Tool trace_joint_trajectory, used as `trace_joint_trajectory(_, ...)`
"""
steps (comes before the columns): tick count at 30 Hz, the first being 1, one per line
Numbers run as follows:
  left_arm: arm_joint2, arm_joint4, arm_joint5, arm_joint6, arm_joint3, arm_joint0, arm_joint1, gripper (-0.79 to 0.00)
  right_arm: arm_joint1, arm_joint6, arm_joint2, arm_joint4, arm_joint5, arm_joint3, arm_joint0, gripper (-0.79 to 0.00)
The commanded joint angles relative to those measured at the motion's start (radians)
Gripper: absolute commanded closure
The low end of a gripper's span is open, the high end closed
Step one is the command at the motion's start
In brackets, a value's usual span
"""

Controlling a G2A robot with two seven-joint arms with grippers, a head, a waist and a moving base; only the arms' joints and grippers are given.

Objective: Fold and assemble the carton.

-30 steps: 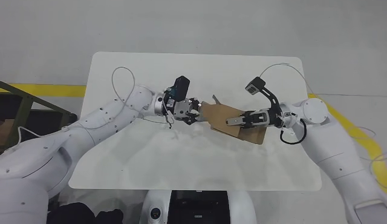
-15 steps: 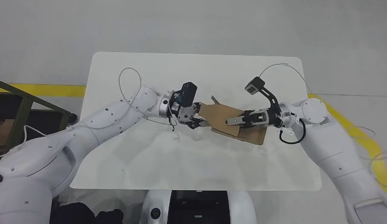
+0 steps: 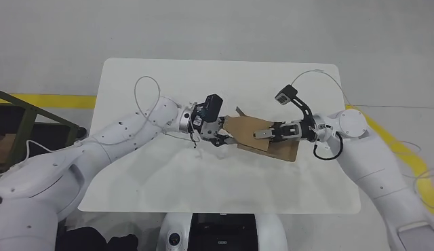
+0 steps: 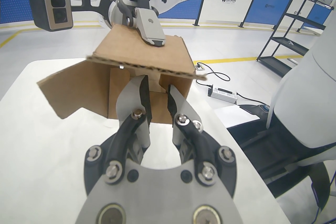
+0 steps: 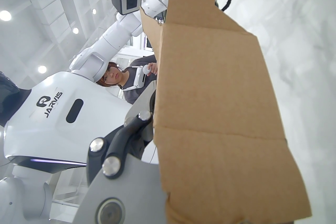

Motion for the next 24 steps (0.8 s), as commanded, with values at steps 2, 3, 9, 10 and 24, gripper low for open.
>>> trace_joint_trajectory(2,-0.002,-0.026,0.0,0.0,0.007,-0.005,0.006,-0.234,0.0,0.002,-0.001,0.0,0.002,0.001,0.002,0.0)
trace_joint_trajectory(3,-0.005,-0.035,0.0,0.0,0.01,-0.006,0.008,-0.234,0.0,0.002,-0.001,0.001,0.002,0.001,0.002,0.0)
trace_joint_trajectory(9,-0.055,-0.083,0.001,0.001,0.035,0.012,0.032,-0.292,0.003,0.004,0.006,0.003,0.004,0.011,0.001,0.0)
trace_joint_trajectory(10,-0.067,-0.093,0.002,0.002,0.04,0.019,0.037,-0.296,0.003,0.004,0.007,0.004,0.004,0.011,0.0,0.0)
trace_joint_trajectory(24,-0.176,-0.227,0.0,-0.001,0.08,0.075,0.063,-0.785,0.004,0.008,-0.01,-0.031,0.008,-0.008,0.0,0.0)
